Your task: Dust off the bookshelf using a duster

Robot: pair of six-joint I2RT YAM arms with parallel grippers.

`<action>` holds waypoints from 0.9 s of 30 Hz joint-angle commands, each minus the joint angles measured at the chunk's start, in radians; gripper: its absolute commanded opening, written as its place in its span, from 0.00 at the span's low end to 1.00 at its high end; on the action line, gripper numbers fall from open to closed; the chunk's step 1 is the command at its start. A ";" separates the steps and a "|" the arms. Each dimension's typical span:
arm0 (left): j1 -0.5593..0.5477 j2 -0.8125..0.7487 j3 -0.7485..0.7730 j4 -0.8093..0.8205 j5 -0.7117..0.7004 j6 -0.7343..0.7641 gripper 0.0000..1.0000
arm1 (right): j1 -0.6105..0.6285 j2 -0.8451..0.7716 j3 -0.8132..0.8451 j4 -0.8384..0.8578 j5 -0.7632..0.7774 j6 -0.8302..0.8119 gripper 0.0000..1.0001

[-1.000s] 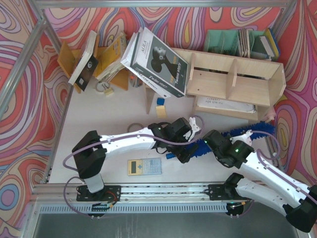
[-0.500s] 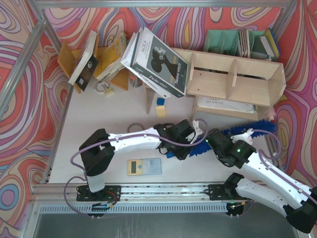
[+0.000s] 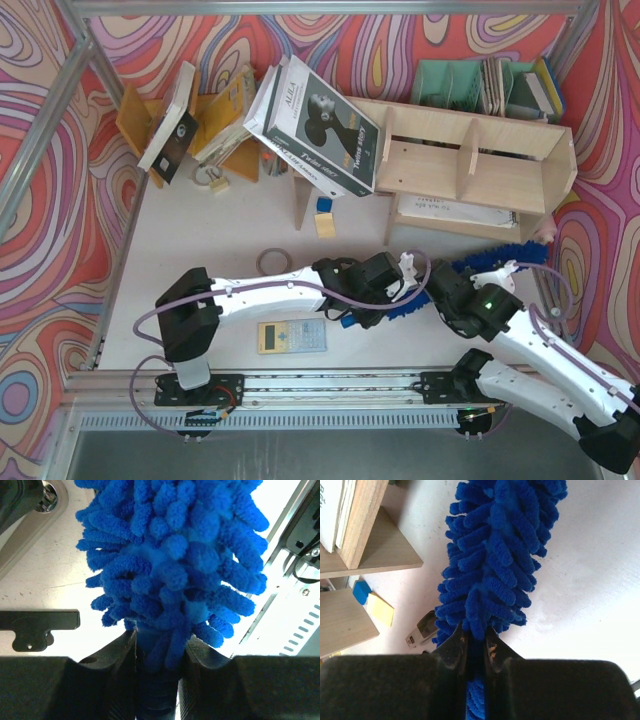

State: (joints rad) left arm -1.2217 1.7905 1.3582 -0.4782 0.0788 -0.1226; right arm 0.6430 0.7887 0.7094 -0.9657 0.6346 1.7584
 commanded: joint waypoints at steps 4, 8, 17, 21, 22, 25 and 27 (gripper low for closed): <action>-0.033 -0.081 0.022 -0.044 -0.125 -0.035 0.00 | 0.002 -0.031 0.062 -0.127 0.098 0.046 0.44; -0.051 -0.105 -0.004 -0.013 -0.137 -0.027 0.00 | 0.001 -0.035 0.095 -0.159 0.124 0.034 0.58; -0.102 -0.179 -0.098 0.081 -0.226 0.007 0.00 | 0.001 -0.006 0.238 -0.276 0.213 -0.016 0.67; -0.120 -0.244 -0.150 0.141 -0.248 0.024 0.00 | 0.002 -0.001 0.204 -0.269 0.186 -0.009 0.70; -0.120 -0.255 -0.156 0.143 -0.248 0.024 0.00 | 0.001 -0.010 0.182 -0.229 0.168 -0.031 0.70; -0.123 -0.283 -0.166 0.139 -0.243 0.022 0.00 | 0.001 -0.039 0.123 -0.149 0.103 -0.065 0.71; -0.125 -0.295 -0.171 0.131 -0.240 0.023 0.00 | 0.001 -0.041 0.093 -0.119 0.080 -0.063 0.72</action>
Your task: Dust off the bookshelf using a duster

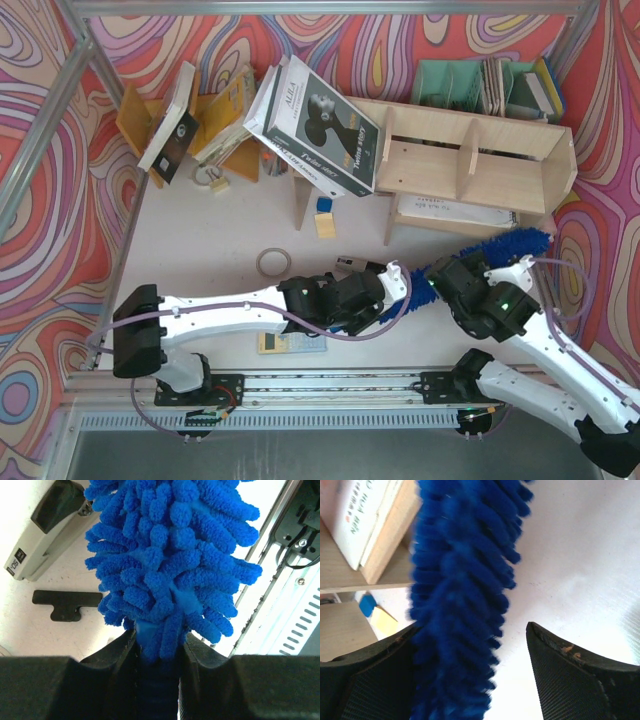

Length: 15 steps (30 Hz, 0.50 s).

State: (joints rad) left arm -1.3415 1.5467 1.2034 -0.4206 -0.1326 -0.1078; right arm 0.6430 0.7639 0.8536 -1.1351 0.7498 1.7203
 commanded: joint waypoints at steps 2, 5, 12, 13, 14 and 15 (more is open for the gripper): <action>-0.009 -0.059 -0.020 0.066 -0.027 0.008 0.00 | 0.001 -0.004 -0.072 0.060 -0.048 -0.019 0.72; -0.015 -0.071 -0.017 0.053 -0.021 0.008 0.00 | 0.001 0.006 -0.074 0.061 -0.051 -0.005 0.72; -0.034 -0.092 -0.004 0.014 -0.024 -0.004 0.00 | 0.001 0.002 0.077 0.072 0.041 -0.157 0.73; -0.038 -0.096 0.001 0.013 -0.024 -0.006 0.00 | 0.001 0.008 0.118 0.077 0.058 -0.201 0.74; -0.040 -0.101 0.006 0.013 -0.023 -0.008 0.00 | 0.001 0.013 0.161 0.091 0.072 -0.261 0.74; -0.042 -0.107 0.012 0.014 -0.022 -0.010 0.00 | 0.001 0.017 0.204 0.110 0.083 -0.327 0.75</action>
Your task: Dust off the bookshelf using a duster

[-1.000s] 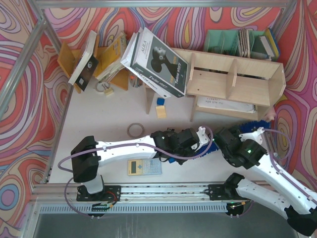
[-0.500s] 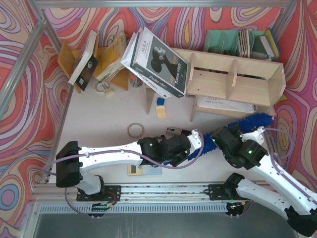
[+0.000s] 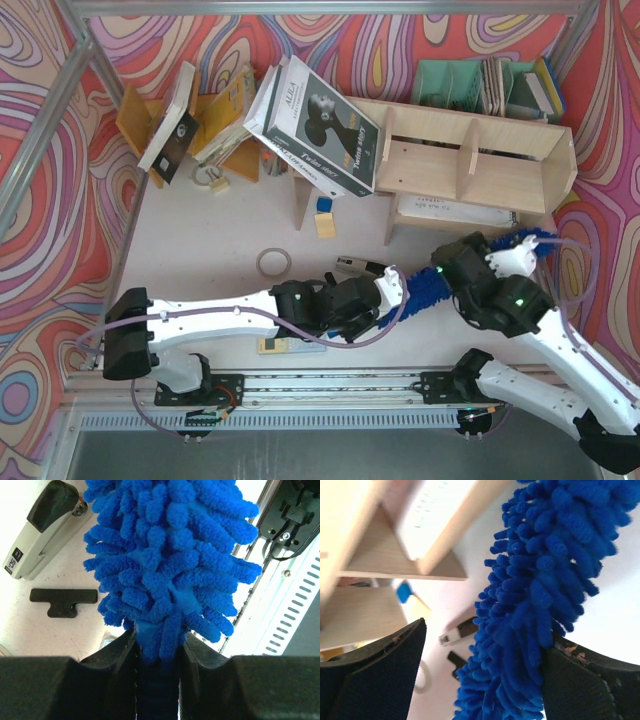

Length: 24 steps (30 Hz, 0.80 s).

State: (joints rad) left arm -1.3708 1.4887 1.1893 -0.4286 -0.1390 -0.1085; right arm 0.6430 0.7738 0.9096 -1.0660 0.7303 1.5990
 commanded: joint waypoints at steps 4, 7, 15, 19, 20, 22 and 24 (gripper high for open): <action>-0.025 -0.058 0.073 0.006 -0.008 -0.012 0.00 | 0.001 0.010 0.300 0.146 0.120 -0.464 0.76; -0.028 -0.068 0.114 -0.008 0.014 -0.016 0.00 | 0.001 0.013 0.401 0.234 0.116 -0.646 0.76; -0.028 -0.078 0.197 -0.036 -0.037 -0.017 0.00 | 0.001 0.054 0.619 0.432 0.047 -1.006 0.79; -0.025 -0.042 0.239 -0.063 -0.111 -0.031 0.00 | 0.001 0.034 0.628 0.518 -0.014 -1.118 0.79; -0.023 -0.033 0.247 -0.066 -0.129 -0.036 0.00 | 0.001 0.029 0.629 0.531 -0.023 -1.135 0.79; -0.016 -0.022 0.260 -0.065 -0.162 -0.050 0.00 | 0.001 0.016 0.623 0.551 -0.027 -1.162 0.79; -0.012 -0.023 0.267 -0.050 -0.202 -0.061 0.00 | 0.001 0.007 0.601 0.561 -0.025 -1.178 0.79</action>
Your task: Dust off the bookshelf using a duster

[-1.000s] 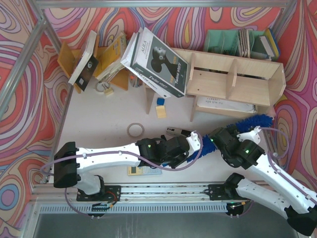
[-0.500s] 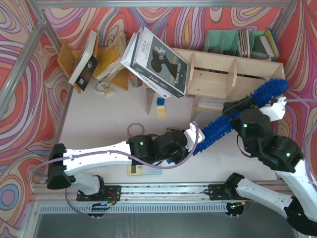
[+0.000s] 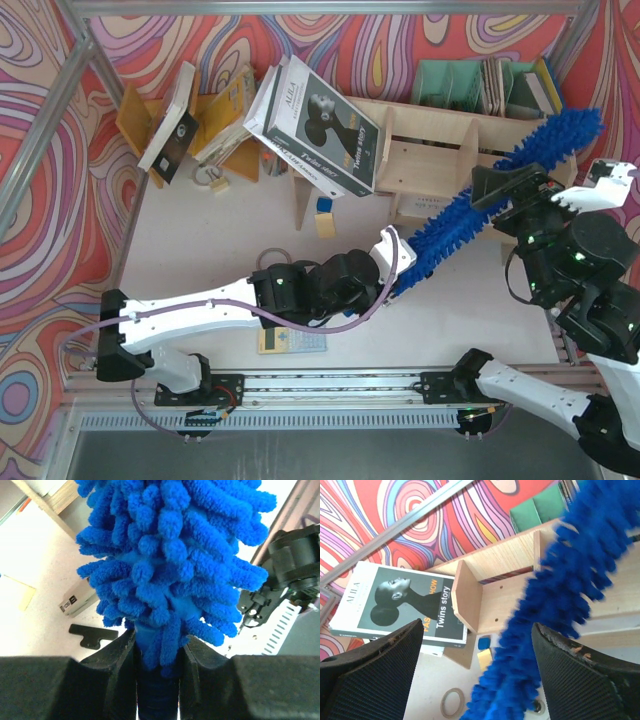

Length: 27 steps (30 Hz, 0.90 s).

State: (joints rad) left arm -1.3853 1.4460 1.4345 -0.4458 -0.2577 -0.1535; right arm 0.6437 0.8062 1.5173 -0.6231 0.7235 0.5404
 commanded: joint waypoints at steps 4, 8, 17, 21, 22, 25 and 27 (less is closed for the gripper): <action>0.013 -0.002 0.020 0.008 -0.199 -0.061 0.00 | 0.001 -0.040 -0.055 0.123 -0.027 -0.119 0.80; 0.041 -0.021 0.013 0.014 -0.206 -0.109 0.00 | 0.001 -0.063 -0.077 0.151 -0.061 -0.154 0.80; 0.046 -0.073 -0.018 0.063 -0.276 -0.126 0.00 | 0.001 -0.071 -0.100 0.151 -0.015 -0.156 0.80; 0.047 -0.105 -0.029 0.087 -0.303 -0.127 0.00 | 0.001 -0.082 -0.143 0.156 0.016 -0.132 0.80; 0.047 -0.114 -0.031 0.094 -0.312 -0.128 0.00 | 0.001 -0.082 -0.150 0.155 0.018 -0.127 0.81; 0.046 -0.142 -0.050 0.120 -0.326 -0.137 0.00 | 0.001 -0.077 -0.163 0.144 0.019 -0.109 0.81; 0.046 -0.157 -0.058 0.126 -0.338 -0.144 0.00 | 0.001 -0.071 -0.169 0.143 0.010 -0.100 0.81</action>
State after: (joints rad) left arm -1.3392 1.3373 1.3998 -0.4114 -0.5354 -0.2737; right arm 0.6430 0.7315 1.3586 -0.4911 0.7147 0.4171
